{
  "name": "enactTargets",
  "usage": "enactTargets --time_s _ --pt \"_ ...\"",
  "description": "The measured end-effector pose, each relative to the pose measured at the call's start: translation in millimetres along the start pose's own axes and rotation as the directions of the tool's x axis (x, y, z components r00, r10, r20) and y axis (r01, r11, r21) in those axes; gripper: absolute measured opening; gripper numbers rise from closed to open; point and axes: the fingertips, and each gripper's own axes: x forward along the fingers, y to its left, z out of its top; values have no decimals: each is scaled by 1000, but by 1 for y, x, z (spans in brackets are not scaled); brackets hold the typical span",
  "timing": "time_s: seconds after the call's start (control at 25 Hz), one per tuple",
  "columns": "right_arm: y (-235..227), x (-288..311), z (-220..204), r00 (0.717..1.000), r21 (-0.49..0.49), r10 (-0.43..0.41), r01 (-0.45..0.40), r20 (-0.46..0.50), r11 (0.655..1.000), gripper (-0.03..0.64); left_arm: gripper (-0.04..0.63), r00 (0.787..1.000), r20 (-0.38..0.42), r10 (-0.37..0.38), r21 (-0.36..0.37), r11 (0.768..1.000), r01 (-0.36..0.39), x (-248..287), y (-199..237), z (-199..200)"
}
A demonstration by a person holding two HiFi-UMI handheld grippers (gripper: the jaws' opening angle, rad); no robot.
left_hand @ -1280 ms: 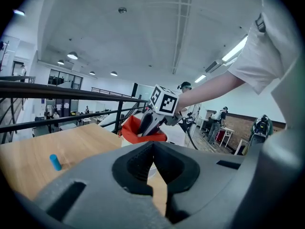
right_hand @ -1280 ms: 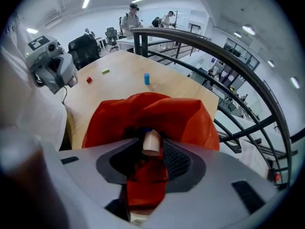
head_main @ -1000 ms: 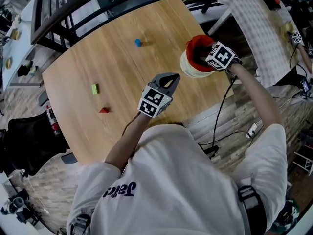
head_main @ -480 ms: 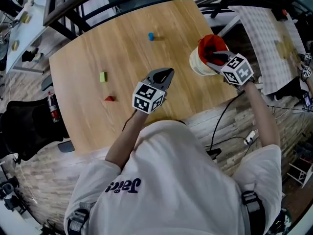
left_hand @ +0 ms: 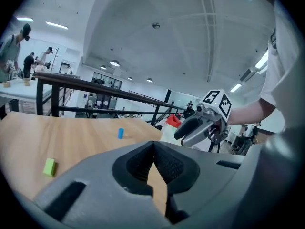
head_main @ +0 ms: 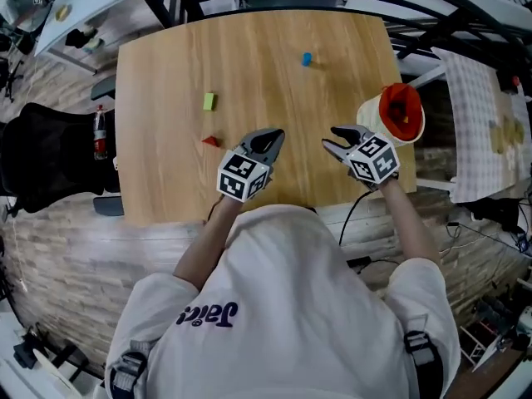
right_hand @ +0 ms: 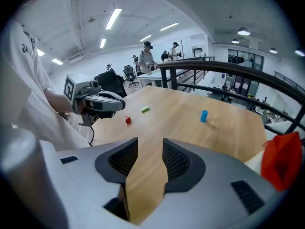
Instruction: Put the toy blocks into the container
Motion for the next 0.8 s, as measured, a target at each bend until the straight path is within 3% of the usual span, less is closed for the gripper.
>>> enactTargets --time_s 0.2,0.4,0.8 --pt "54 76 9 994 14 108 -108 9 994 167 6 992 26 123 -58 991 -121 -48 35 -13" --pt "102 161 18 984 45 180 -179 -18 983 167 6 968 40 248 -127 962 -241 -103 81 -33" --pt "167 295 47 988 -75 138 -143 -69 987 167 6 897 69 436 -265 875 -405 -186 136 -61"
